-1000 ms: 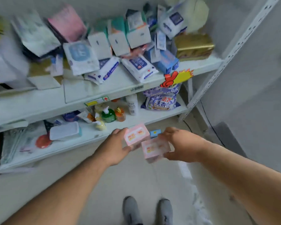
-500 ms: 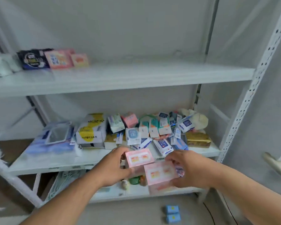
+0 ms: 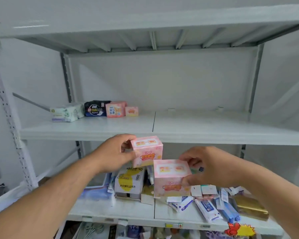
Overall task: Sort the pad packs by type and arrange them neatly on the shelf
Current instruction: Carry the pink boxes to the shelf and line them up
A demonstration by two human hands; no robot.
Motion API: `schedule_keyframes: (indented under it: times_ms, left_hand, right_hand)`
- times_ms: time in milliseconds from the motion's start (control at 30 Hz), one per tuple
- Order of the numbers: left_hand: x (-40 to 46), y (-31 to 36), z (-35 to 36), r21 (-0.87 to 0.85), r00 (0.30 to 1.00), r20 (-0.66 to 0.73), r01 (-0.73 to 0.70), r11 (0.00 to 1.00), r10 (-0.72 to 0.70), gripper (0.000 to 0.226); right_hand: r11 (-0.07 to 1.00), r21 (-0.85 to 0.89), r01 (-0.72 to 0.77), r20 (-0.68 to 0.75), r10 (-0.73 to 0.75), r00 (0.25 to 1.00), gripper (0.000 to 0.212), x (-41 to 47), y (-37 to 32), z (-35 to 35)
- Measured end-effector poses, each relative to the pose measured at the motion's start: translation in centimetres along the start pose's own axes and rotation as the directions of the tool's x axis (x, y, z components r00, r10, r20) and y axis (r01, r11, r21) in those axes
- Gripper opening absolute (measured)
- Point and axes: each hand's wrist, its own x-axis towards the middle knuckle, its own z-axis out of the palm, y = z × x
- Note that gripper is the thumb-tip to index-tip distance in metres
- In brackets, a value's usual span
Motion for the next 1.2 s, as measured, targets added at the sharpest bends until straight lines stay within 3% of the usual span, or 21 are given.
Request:
schedule_keyframes:
  times_ms: [133,300,400,600,700,867,1000,1200]
  left_hand:
    - [2.7,-2.6,-5.2,0.040,0.999,-0.039,-0.012,0.999,0.014,0.061]
    - [6.1,-5.6,-9.4,0.010,0.999,-0.040,-0.035,0.999,0.035,0.042]
    - [8.5,-7.5,-10.8,0.007,0.999,-0.042,-0.016,1.000,0.016,0.047]
    - [14.9,-10.1,-11.4,0.014,1.000,-0.027,0.004,1.000,-0.004,0.046]
    - [18.5,-10.8,-11.2,0.037,1.000,-0.029,0.005,0.999,-0.004,0.032]
    - [23.6,-11.1,-10.7,0.126,0.997,-0.048,0.063,0.990,-0.057,0.032]
    - [27.3,-12.8,-10.2,0.141,0.994,-0.055,0.099,0.985,-0.092,0.045]
    - [32.9,-15.8,-10.1,0.135,0.998,-0.003,0.070,0.988,-0.070,0.025]
  right_hand:
    - [1.000,-0.019,0.004,-0.032,-0.004,0.999,0.059,5.5,-3.0,-0.3]
    - [1.000,0.005,0.008,-0.071,-0.007,0.997,0.063,12.1,-5.3,-0.3]
    - [1.000,0.012,0.015,-0.063,-0.015,0.998,0.068,15.5,-5.7,-0.5]
    - [1.000,0.006,-0.022,-0.065,0.023,0.998,0.075,22.1,-4.1,-1.6]
    - [1.000,0.025,-0.009,-0.077,0.011,0.997,0.085,25.3,-2.4,-2.0]
    - [0.998,0.056,0.023,-0.083,-0.018,0.996,0.072,30.2,0.8,-2.7]
    - [0.998,0.057,0.028,-0.075,-0.024,0.997,0.072,34.3,2.7,-2.5]
    - [0.999,0.037,0.005,-0.049,-0.003,0.999,0.071,39.6,3.9,-1.9]
